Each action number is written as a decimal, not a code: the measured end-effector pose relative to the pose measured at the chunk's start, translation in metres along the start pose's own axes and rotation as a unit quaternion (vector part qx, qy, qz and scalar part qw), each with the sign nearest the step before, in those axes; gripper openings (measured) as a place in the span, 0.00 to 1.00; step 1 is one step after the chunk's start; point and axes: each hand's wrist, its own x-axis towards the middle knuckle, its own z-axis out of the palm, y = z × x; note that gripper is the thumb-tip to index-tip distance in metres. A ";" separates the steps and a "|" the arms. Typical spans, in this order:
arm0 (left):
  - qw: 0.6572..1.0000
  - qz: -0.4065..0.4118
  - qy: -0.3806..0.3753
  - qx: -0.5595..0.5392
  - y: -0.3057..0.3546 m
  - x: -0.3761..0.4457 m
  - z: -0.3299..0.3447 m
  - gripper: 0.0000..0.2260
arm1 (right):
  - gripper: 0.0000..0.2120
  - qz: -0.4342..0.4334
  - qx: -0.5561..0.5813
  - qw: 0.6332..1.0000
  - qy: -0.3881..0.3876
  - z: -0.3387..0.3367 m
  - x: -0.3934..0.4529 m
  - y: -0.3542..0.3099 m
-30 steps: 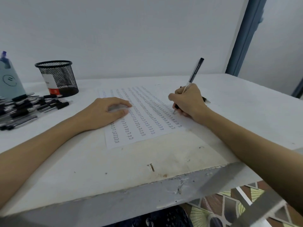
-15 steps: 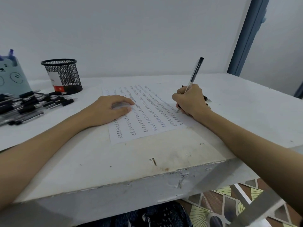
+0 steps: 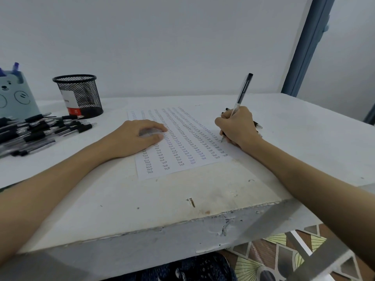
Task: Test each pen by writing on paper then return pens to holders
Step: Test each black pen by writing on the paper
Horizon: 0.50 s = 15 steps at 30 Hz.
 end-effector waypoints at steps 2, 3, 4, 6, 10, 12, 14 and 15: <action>1.000 -0.002 -0.002 0.001 -0.001 0.000 0.000 0.11 | 0.18 -0.001 0.000 1.000 0.000 0.000 0.000 0.000; 1.000 -0.003 -0.002 0.000 -0.001 0.000 0.000 0.11 | 0.18 0.003 0.000 1.000 0.000 0.000 0.001 0.000; 1.000 -0.003 -0.002 -0.001 -0.001 0.000 0.001 0.11 | 0.19 0.008 -0.001 1.000 0.002 0.000 0.001 0.000; 1.000 -0.001 -0.002 -0.002 -0.002 0.000 0.001 0.11 | 0.18 0.009 -0.009 1.000 0.007 -0.001 0.001 0.000; 1.000 -0.003 -0.001 -0.002 -0.002 0.000 0.000 0.11 | 0.17 0.003 -0.022 1.000 0.001 -0.001 -0.002 -0.003; 1.000 -0.002 -0.001 -0.002 -0.002 0.000 0.001 0.11 | 0.17 0.008 -0.024 1.000 0.002 -0.001 -0.001 -0.002; 1.000 -0.002 -0.001 -0.004 -0.002 0.000 0.001 0.11 | 0.14 0.016 -0.016 1.000 0.001 -0.001 -0.001 -0.002; 1.000 -0.002 -0.001 -0.004 -0.002 0.000 0.000 0.11 | 0.12 0.021 -0.011 1.000 0.001 -0.001 -0.001 -0.003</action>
